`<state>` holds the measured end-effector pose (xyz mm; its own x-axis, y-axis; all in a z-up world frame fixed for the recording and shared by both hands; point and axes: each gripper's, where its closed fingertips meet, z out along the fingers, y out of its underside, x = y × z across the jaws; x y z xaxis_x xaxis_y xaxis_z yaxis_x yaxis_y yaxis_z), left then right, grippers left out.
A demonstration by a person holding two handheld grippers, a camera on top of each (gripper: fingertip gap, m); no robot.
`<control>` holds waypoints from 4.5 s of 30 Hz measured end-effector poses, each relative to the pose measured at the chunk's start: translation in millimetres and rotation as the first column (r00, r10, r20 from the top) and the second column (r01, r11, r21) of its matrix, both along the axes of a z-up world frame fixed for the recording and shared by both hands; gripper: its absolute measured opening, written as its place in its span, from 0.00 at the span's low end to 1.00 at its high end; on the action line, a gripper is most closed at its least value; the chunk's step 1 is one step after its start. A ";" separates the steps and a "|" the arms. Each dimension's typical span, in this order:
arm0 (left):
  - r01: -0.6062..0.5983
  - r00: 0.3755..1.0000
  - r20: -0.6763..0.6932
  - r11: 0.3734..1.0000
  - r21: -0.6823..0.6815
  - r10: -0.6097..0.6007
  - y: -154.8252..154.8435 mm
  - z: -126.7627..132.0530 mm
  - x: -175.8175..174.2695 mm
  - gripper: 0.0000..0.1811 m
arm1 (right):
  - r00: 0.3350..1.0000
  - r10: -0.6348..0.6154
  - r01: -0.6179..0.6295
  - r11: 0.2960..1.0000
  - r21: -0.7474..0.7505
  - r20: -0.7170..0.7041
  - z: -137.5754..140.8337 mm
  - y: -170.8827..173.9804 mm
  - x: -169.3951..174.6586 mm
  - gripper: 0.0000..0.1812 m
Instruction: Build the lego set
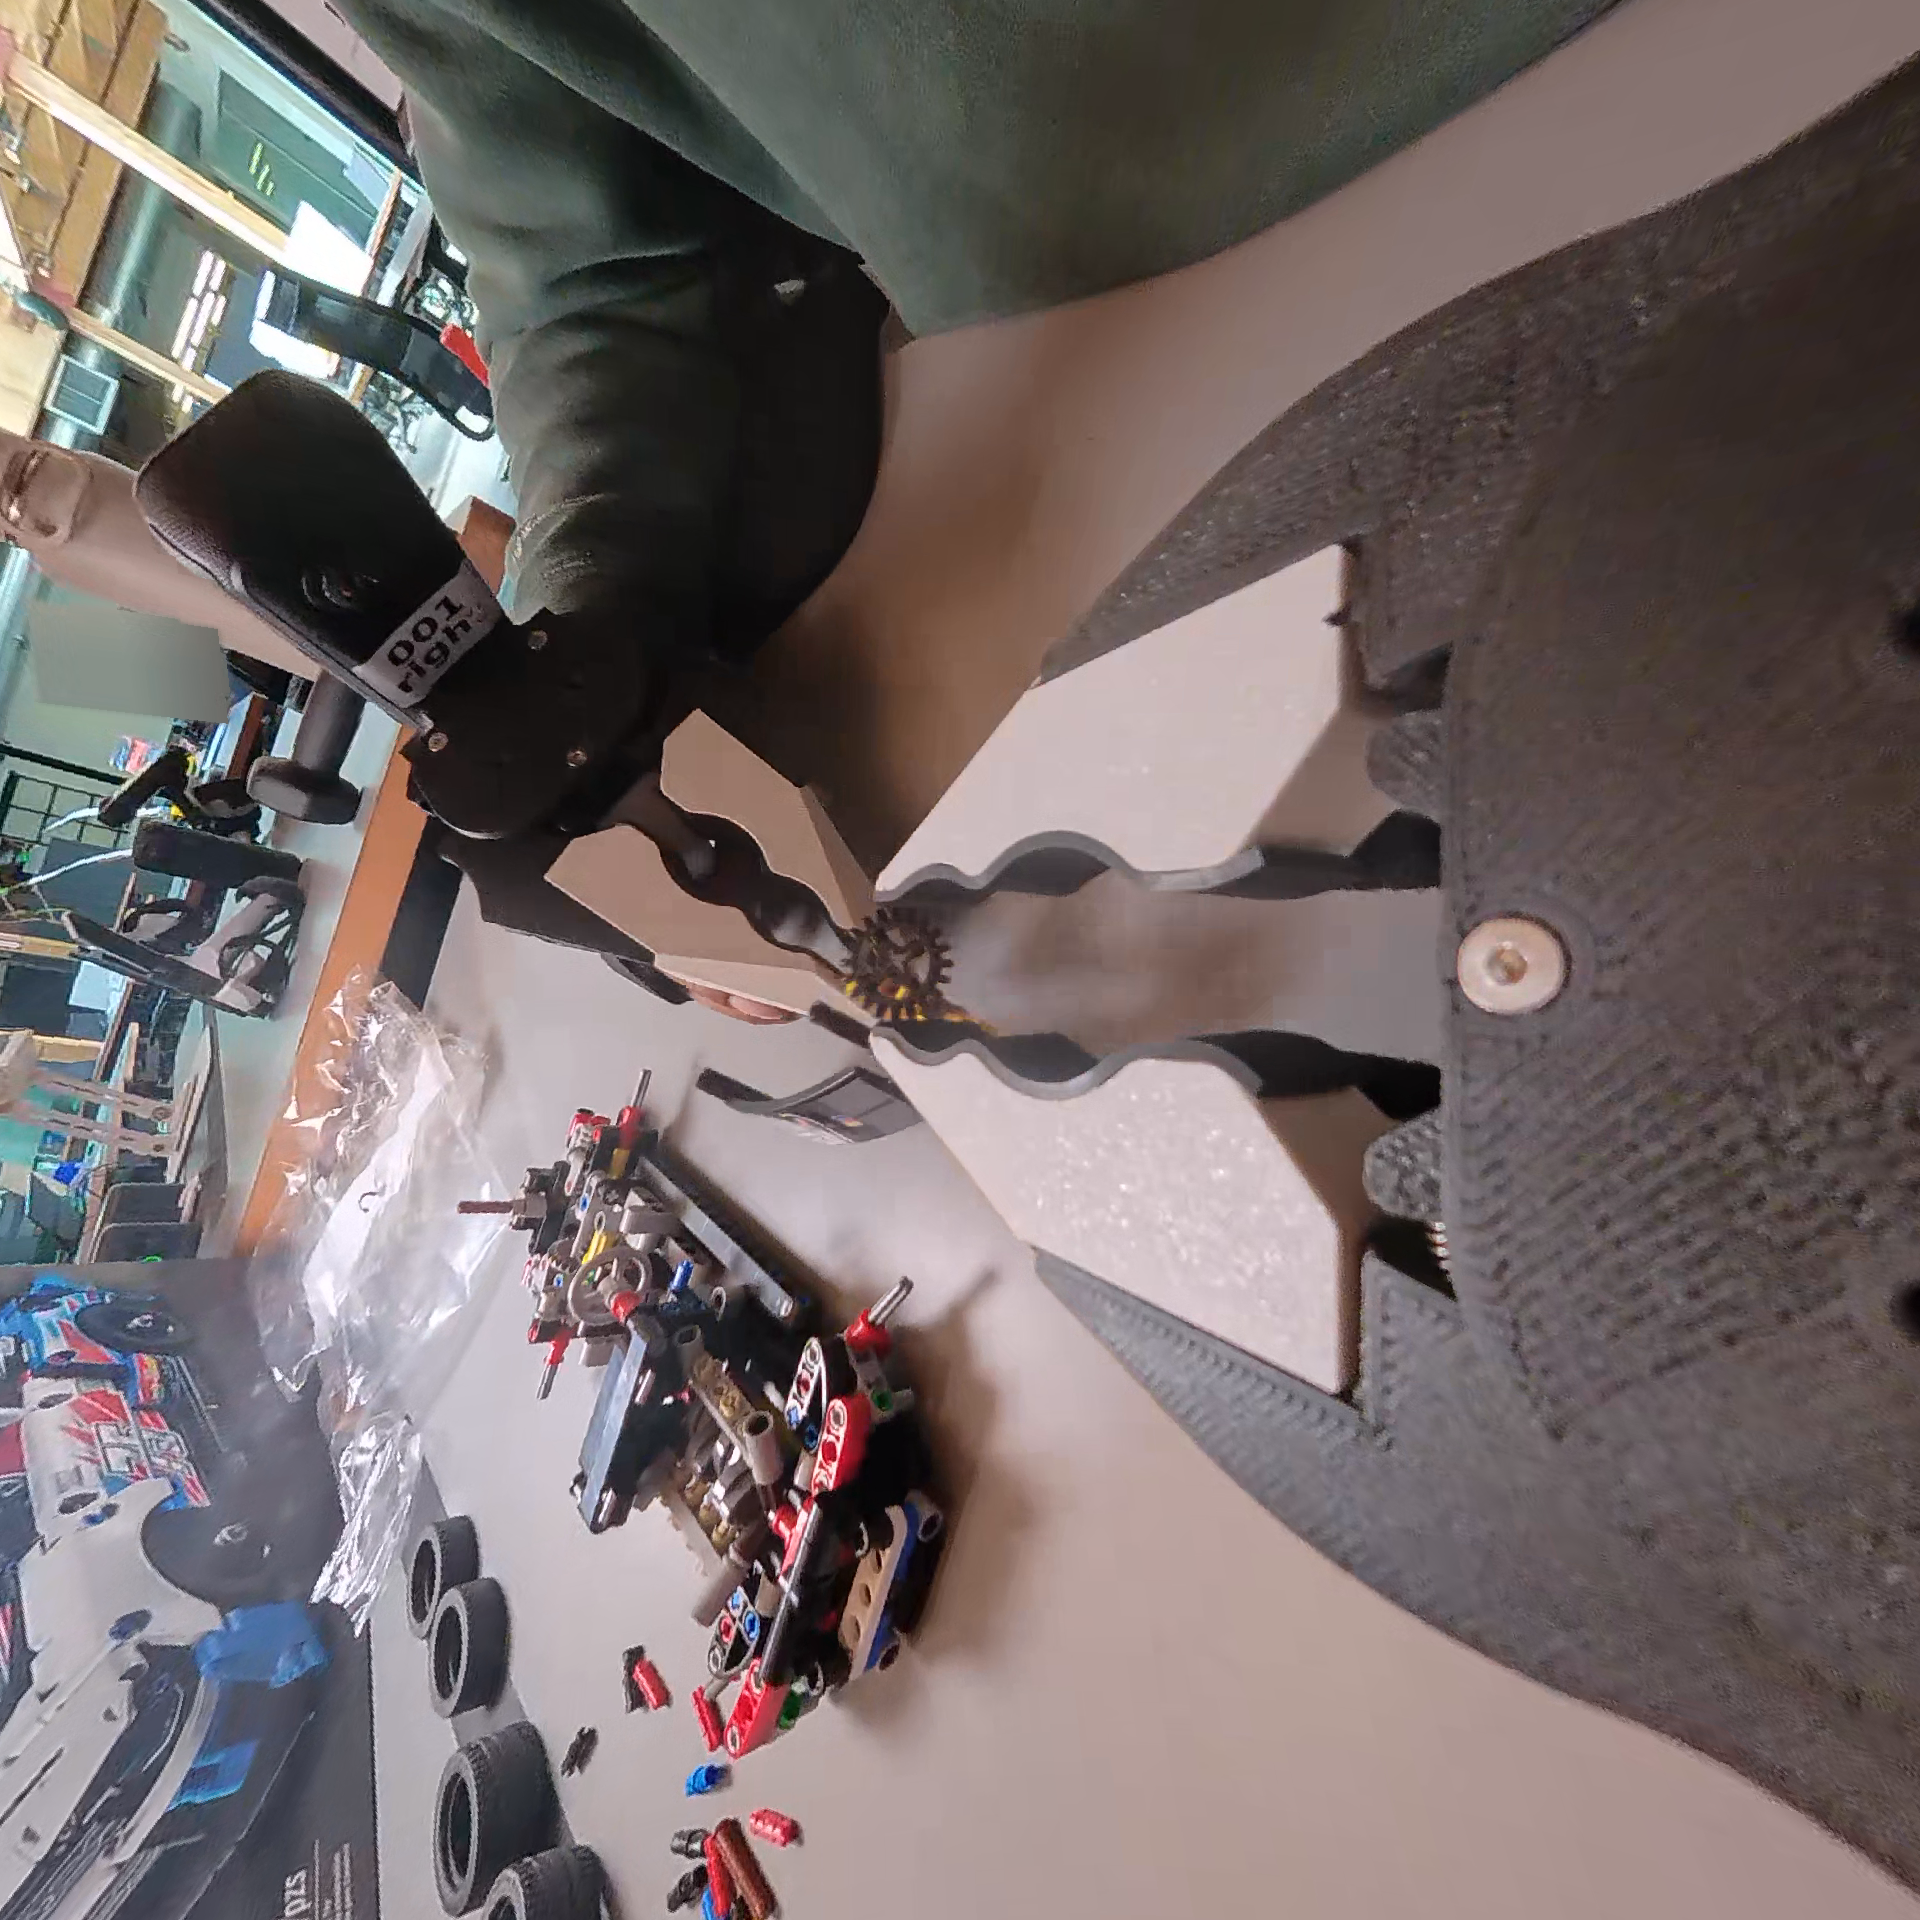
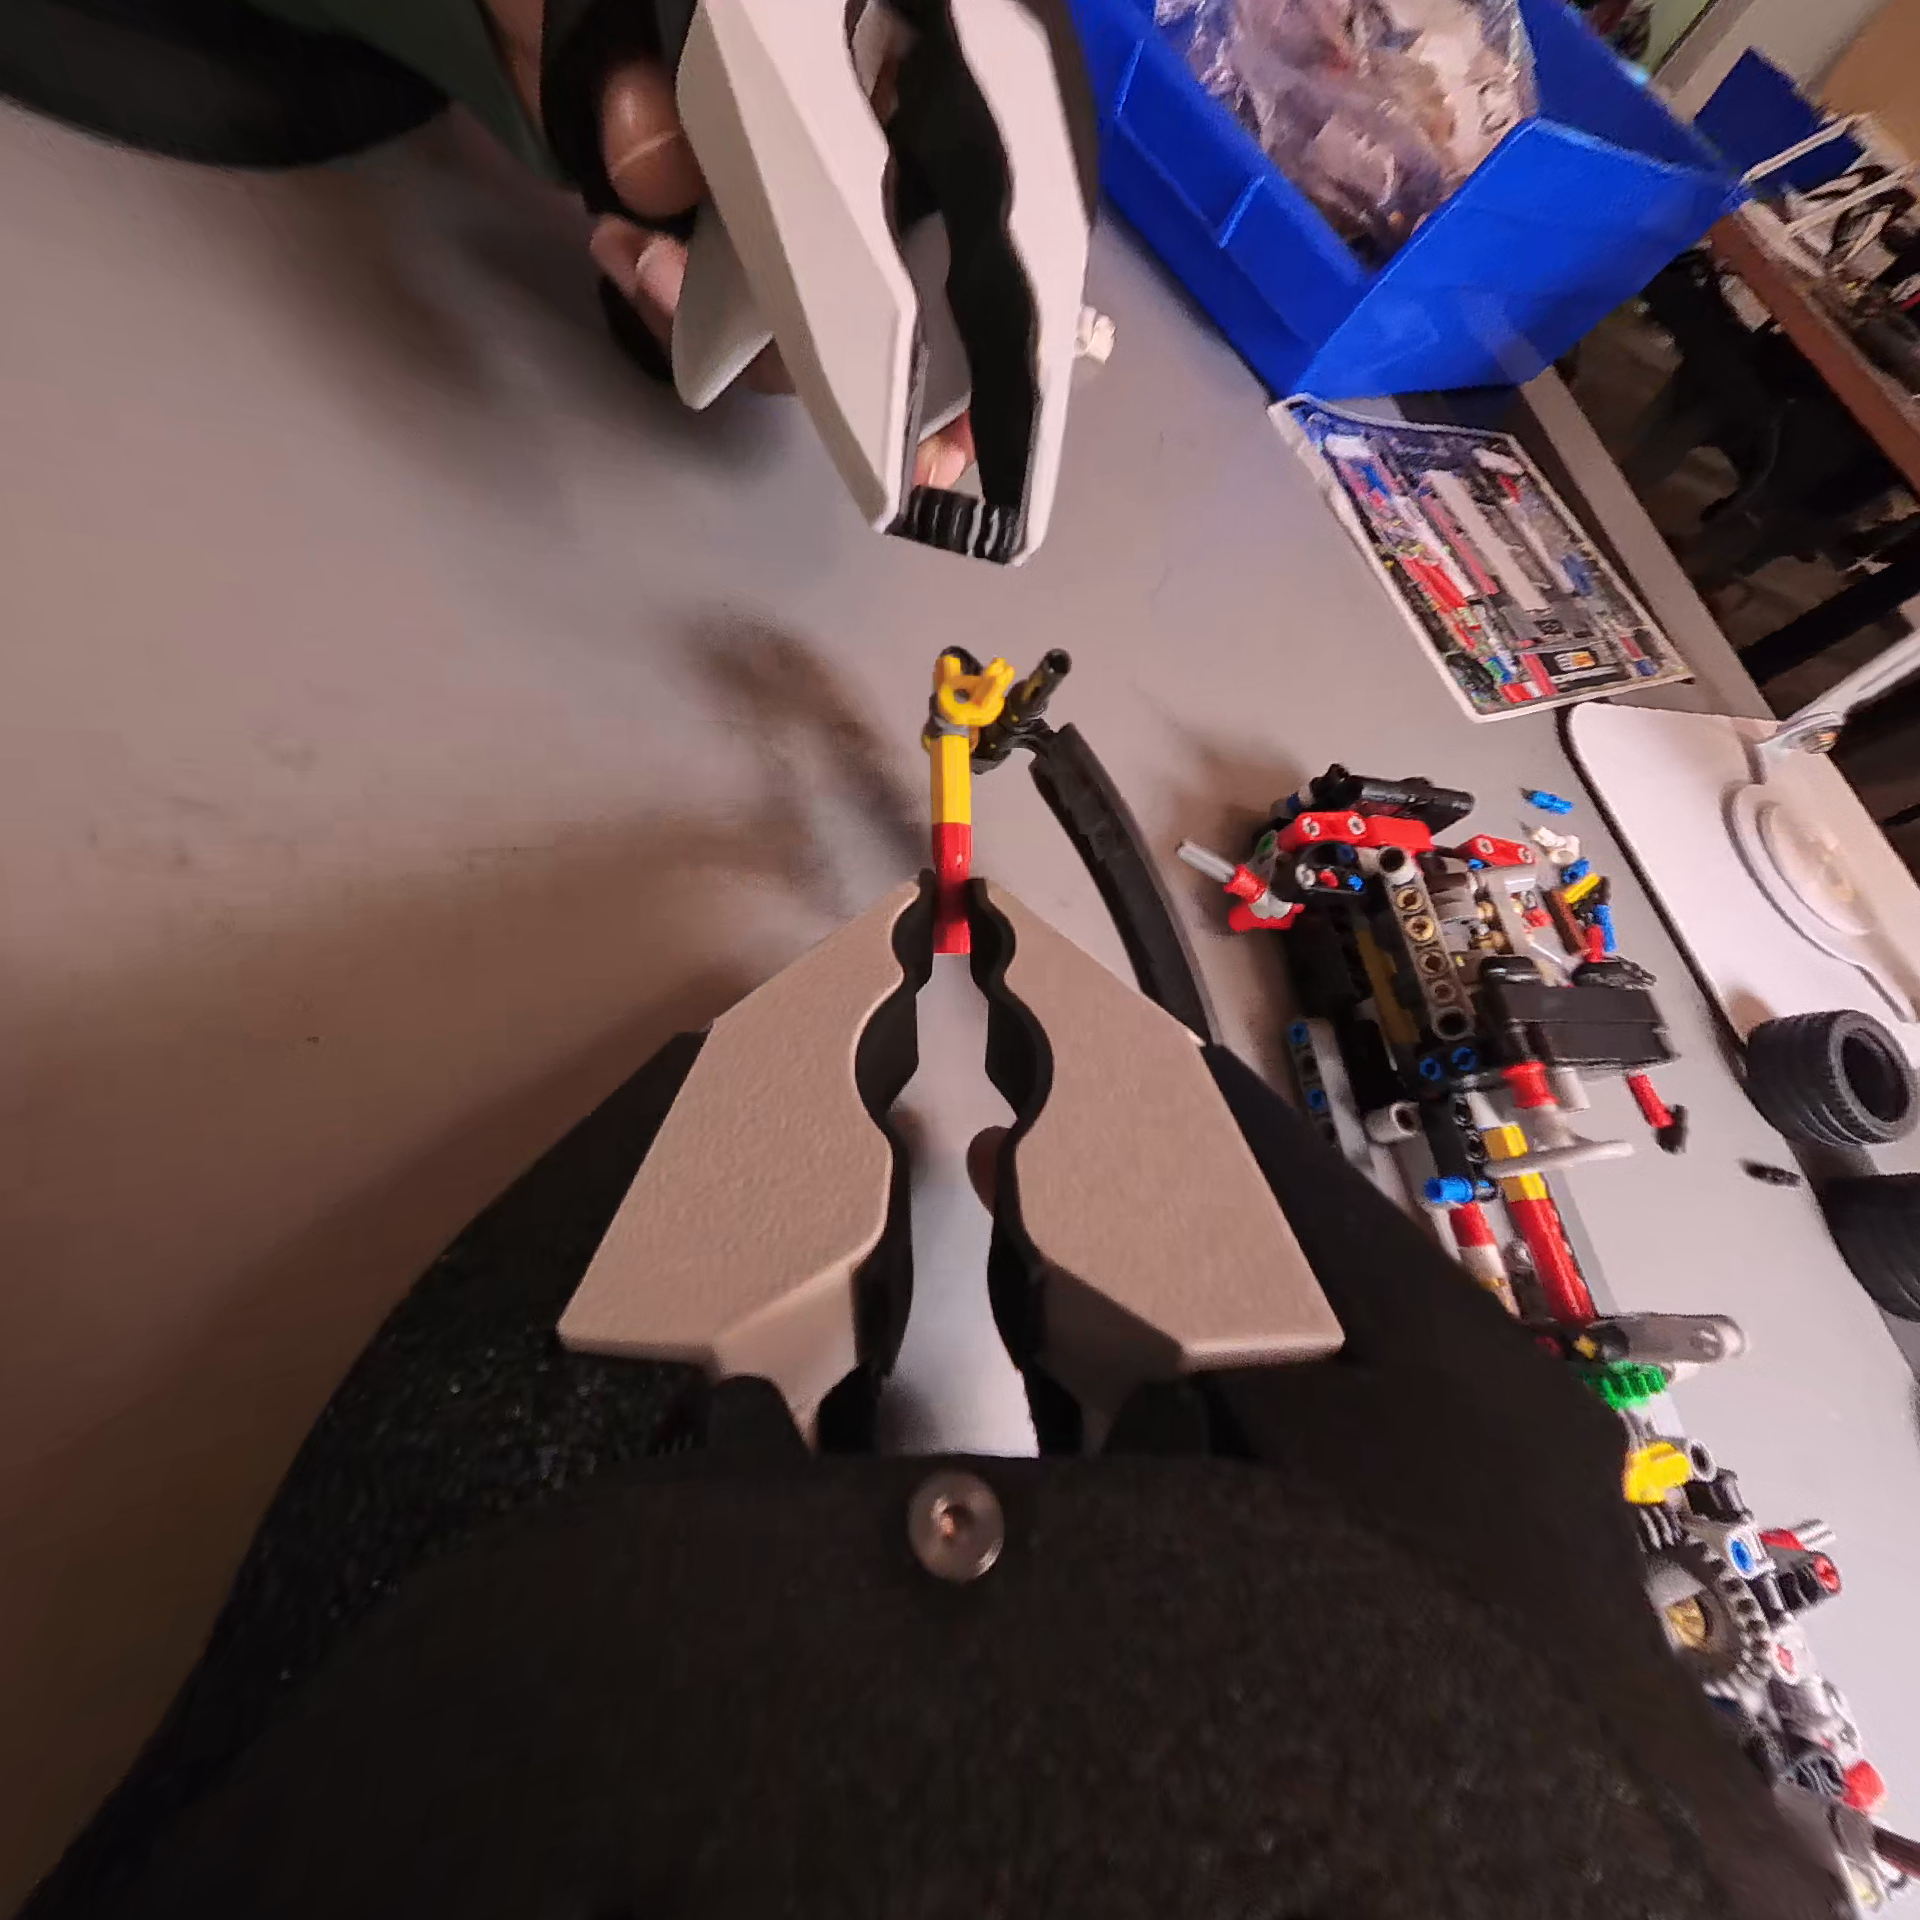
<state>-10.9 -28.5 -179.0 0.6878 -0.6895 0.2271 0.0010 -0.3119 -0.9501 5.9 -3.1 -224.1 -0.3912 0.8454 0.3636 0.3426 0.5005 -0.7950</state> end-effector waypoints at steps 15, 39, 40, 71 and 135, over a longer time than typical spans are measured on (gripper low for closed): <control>-0.080 0.967 0.248 0.995 0.062 0.062 7.0 42.8 -10.3 0.10 | 0.968 -0.043 -0.027 0.961 -0.274 -0.248 54.1 -6.4 -9.2 0.01; 0.082 0.796 0.599 0.996 0.027 -0.082 -2.0 62.1 -11.6 0.10 | 0.980 -0.119 0.104 0.990 -0.099 -0.158 75.1 -15.8 -4.1 0.01; 0.084 0.794 0.603 0.996 0.025 -0.082 -1.9 62.1 -11.5 0.10 | 0.981 -0.123 0.109 0.989 -0.102 -0.148 74.9 -16.1 -3.9 0.01; 0.009 0.888 0.458 0.995 -0.098 0.037 6.0 47.9 -8.4 0.10 | 0.979 -0.195 0.190 0.979 -0.077 -0.056 65.6 -10.1 -1.2 0.01; 0.161 0.765 -0.642 0.952 0.262 0.048 -10.8 -34.3 8.9 0.12 | 0.992 -0.025 0.010 0.992 0.124 0.124 -12.3 -5.8 8.8 0.23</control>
